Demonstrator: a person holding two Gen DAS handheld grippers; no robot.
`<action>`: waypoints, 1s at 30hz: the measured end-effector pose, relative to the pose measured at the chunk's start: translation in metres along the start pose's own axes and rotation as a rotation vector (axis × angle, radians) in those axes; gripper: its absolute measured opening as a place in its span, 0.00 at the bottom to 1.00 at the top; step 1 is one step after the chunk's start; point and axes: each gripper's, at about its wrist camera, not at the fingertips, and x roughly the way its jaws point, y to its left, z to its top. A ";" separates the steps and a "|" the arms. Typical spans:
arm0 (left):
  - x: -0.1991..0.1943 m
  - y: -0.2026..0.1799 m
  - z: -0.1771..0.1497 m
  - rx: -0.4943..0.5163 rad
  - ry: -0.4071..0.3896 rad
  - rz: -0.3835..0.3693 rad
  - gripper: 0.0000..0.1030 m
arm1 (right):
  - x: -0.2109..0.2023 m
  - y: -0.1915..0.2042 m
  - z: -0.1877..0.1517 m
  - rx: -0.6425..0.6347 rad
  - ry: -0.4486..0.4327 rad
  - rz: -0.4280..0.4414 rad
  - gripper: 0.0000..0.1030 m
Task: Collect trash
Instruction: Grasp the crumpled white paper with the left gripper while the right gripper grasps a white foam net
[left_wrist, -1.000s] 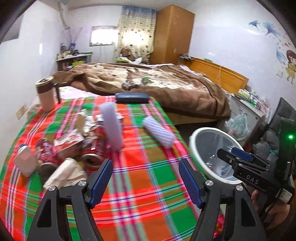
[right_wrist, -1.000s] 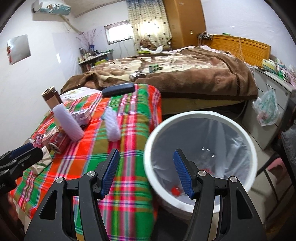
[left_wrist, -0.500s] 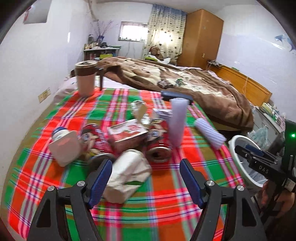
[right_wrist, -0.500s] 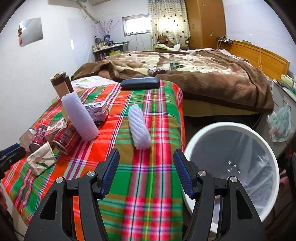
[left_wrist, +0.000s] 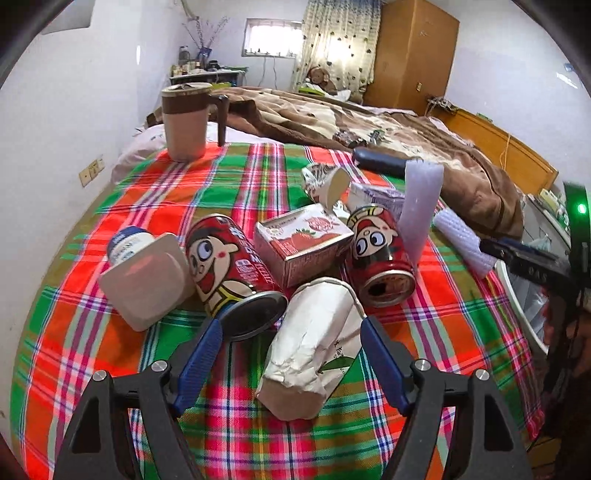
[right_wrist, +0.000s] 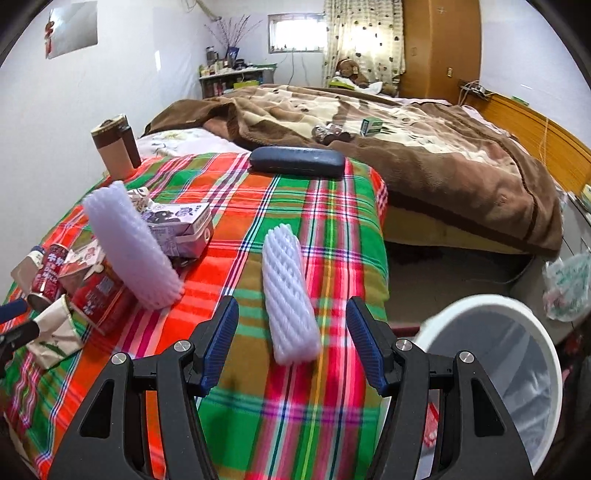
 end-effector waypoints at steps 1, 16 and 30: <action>0.003 -0.001 -0.001 0.006 0.009 -0.002 0.76 | 0.004 0.000 0.001 -0.006 0.011 0.002 0.60; 0.030 -0.012 -0.011 0.054 0.089 -0.028 0.76 | 0.029 -0.008 0.005 0.015 0.084 0.024 0.52; 0.026 -0.031 -0.016 0.064 0.100 -0.064 0.48 | 0.031 -0.009 0.003 0.020 0.083 0.037 0.27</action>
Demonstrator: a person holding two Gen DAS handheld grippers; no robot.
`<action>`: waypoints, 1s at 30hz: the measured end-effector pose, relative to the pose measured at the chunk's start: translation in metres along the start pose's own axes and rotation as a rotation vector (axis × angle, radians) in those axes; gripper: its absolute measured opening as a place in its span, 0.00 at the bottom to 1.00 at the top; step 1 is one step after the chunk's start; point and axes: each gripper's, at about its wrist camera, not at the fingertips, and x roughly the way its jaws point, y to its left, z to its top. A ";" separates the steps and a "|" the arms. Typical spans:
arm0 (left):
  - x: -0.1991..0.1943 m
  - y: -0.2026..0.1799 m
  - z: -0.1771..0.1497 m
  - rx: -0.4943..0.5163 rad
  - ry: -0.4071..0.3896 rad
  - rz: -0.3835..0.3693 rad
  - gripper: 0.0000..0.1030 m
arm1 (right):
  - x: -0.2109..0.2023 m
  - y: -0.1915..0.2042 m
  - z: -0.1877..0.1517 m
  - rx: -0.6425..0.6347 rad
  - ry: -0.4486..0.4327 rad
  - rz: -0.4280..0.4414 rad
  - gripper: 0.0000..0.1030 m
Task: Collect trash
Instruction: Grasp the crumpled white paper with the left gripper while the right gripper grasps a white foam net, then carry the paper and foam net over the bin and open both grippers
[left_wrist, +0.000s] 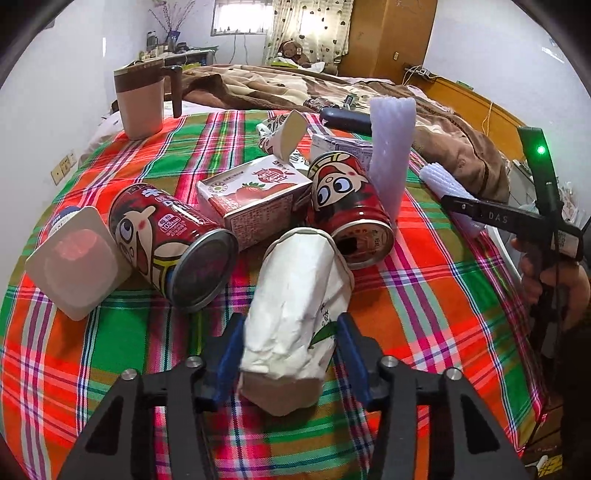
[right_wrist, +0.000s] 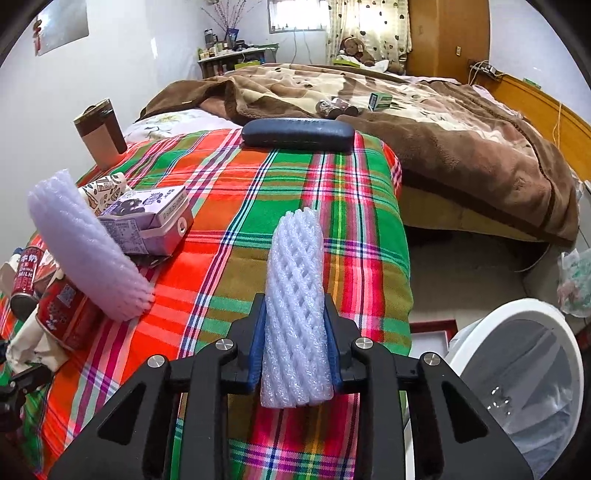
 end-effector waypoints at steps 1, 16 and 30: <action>0.000 -0.001 0.000 0.000 -0.001 -0.001 0.45 | 0.000 0.000 -0.001 0.000 0.000 0.003 0.26; -0.010 -0.011 -0.004 -0.024 -0.033 -0.018 0.34 | -0.021 0.009 -0.014 0.000 -0.043 0.046 0.26; -0.043 -0.034 -0.004 -0.012 -0.110 -0.009 0.34 | -0.054 0.016 -0.033 0.029 -0.112 0.090 0.26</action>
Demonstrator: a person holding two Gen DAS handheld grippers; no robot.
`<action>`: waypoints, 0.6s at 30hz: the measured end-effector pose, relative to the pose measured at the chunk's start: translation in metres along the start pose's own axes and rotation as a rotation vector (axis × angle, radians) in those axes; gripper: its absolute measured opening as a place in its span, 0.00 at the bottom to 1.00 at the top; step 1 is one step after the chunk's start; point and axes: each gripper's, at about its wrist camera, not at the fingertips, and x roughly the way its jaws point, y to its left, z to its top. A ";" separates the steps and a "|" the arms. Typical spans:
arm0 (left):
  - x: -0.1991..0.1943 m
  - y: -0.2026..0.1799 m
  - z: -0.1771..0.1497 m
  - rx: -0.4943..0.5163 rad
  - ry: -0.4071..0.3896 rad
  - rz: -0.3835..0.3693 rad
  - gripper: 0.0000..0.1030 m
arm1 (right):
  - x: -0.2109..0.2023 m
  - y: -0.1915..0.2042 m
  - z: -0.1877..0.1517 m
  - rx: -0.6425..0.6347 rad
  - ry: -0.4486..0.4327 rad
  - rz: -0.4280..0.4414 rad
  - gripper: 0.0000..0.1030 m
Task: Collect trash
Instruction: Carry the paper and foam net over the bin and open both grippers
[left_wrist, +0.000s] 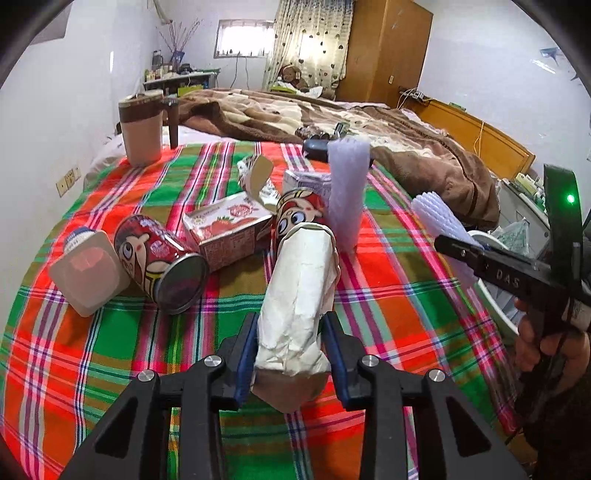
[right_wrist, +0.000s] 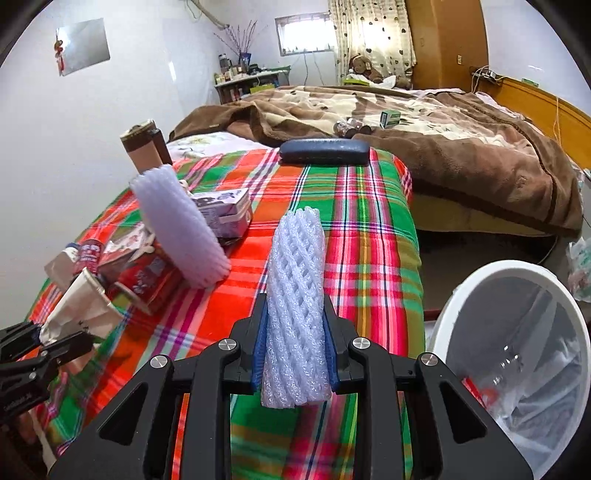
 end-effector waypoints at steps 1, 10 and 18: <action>-0.003 -0.002 0.000 0.003 -0.008 -0.001 0.34 | 0.000 0.000 0.000 0.000 0.000 0.000 0.26; -0.029 -0.026 0.007 0.032 -0.072 -0.021 0.34 | -0.028 0.005 -0.009 0.018 -0.057 0.020 0.26; -0.036 -0.058 0.011 0.076 -0.094 -0.051 0.34 | -0.048 -0.007 -0.020 0.059 -0.097 -0.004 0.26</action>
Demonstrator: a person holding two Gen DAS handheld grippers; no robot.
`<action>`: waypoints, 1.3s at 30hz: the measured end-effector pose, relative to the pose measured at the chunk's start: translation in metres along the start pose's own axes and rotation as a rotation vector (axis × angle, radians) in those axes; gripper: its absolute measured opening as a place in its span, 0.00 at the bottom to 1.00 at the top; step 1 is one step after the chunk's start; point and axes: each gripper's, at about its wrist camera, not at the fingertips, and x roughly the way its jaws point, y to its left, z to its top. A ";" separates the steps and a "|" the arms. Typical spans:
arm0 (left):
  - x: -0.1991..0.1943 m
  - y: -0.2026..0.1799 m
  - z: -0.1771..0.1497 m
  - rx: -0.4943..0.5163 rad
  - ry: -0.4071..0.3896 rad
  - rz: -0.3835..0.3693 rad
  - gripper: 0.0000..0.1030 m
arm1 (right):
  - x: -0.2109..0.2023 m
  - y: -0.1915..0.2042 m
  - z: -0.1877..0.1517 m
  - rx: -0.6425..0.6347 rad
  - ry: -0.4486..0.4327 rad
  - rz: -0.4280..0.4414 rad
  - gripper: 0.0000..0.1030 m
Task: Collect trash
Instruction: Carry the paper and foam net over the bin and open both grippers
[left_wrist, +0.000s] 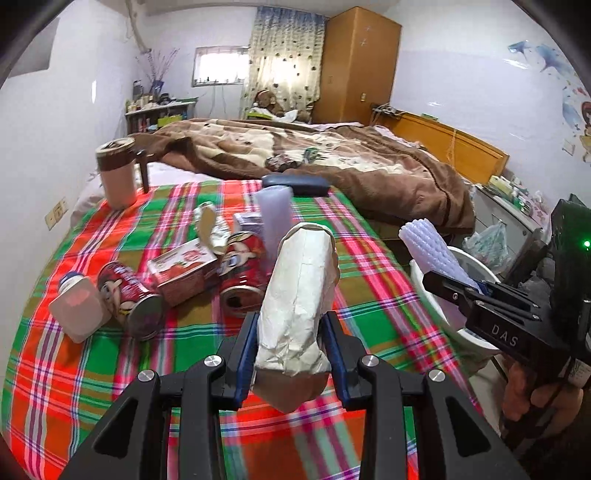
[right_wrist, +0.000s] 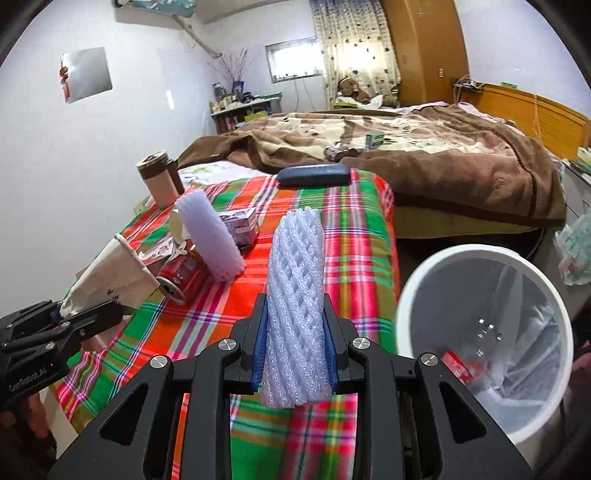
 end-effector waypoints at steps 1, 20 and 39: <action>-0.001 -0.004 -0.001 0.006 -0.003 -0.003 0.34 | -0.003 -0.003 0.000 0.006 -0.006 -0.004 0.26; 0.022 -0.107 0.019 0.147 -0.013 -0.136 0.35 | -0.046 -0.075 -0.010 0.135 -0.076 -0.182 0.26; 0.083 -0.193 0.022 0.235 0.094 -0.259 0.37 | -0.044 -0.136 -0.033 0.245 -0.006 -0.306 0.26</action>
